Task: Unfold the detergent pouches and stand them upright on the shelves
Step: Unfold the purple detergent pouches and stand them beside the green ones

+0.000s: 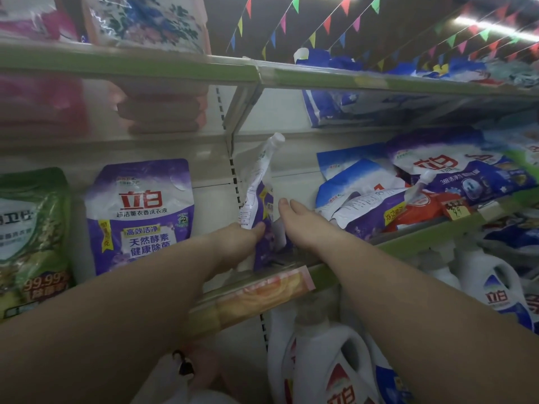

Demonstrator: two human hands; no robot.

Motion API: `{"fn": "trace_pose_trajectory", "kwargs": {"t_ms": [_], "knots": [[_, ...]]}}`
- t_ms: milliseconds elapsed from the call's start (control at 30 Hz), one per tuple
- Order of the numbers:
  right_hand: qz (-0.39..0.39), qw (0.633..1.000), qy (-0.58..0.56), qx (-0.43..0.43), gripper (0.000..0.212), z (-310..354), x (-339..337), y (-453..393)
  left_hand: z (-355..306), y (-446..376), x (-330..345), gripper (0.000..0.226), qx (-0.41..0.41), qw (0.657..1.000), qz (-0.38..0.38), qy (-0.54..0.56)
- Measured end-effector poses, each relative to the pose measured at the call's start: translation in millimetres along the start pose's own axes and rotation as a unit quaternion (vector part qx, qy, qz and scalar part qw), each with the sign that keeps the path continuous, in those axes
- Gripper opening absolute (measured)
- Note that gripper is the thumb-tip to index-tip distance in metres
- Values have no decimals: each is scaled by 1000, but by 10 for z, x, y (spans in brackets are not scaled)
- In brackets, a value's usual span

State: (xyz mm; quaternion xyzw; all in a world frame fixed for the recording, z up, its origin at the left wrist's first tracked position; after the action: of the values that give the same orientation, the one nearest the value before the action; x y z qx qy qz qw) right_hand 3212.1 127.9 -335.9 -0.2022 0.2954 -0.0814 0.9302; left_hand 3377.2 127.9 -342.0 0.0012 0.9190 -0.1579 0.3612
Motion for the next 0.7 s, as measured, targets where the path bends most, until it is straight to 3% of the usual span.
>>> {"fn": "trace_pose_trajectory", "kwargs": {"t_ms": [200, 333, 467, 567, 700], "knots": [[9, 1000, 2, 12, 53, 3, 12, -18, 192, 79, -138, 47, -22, 1000, -5, 14], [-14, 996, 88, 6, 48, 40, 63, -167, 303, 140, -257, 51, -28, 999, -16, 22], [-30, 988, 150, 21, 45, 149, 78, -291, 278, 191, -226, 37, -17, 1000, 3, 26], [-46, 996, 80, -8, 44, 319, 91, -372, 243, 216, -234, 46, 1, 1000, -4, -3], [-16, 999, -33, -24, 50, 538, 185, -496, 234, 218, -269, 37, 7, 999, -23, -23]]}}
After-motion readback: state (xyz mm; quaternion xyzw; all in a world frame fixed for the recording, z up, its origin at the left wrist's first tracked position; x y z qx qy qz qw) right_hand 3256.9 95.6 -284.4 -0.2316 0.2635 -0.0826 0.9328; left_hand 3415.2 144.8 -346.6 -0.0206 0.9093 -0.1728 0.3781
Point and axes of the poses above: each hand's wrist, its own y-axis away from the middle knuckle, its own x-axis out of the palm, z = x × y, the point moved 8 cm from there along -y, towards the middle knuckle, and after that the axes turned 4 degrees about x, right-handed, at the moved point
